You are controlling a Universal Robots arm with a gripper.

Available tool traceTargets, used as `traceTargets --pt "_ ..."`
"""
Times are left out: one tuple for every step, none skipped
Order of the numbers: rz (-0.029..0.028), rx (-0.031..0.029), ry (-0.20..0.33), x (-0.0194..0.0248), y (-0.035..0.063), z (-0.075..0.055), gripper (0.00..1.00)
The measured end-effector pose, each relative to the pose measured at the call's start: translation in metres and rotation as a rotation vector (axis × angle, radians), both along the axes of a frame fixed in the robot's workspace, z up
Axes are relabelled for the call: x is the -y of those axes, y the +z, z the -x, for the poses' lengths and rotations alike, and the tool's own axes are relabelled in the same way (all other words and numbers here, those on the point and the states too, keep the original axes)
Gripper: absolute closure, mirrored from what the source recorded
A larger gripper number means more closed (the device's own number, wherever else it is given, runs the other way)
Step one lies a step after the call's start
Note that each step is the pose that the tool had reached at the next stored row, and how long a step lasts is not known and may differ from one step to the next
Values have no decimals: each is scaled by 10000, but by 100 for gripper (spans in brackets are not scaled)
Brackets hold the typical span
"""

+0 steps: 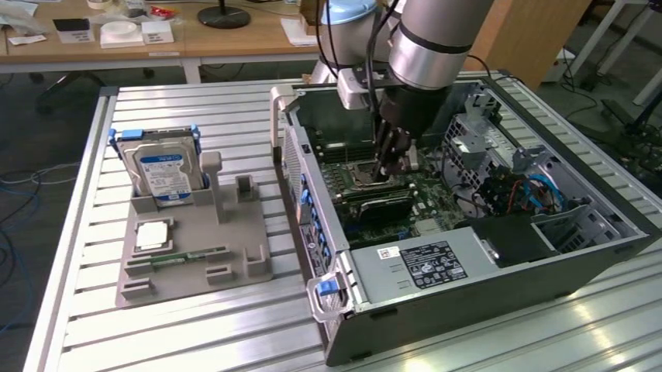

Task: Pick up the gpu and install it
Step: 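Press down on the gpu until it lock into place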

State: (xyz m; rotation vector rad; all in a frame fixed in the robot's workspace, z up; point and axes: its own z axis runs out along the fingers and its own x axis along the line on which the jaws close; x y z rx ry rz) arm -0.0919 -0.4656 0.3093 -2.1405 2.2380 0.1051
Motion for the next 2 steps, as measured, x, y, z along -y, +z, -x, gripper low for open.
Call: traceTargets --pt "1 0 0 0 0 0 89" --pt "0 0 0 0 0 0 89"
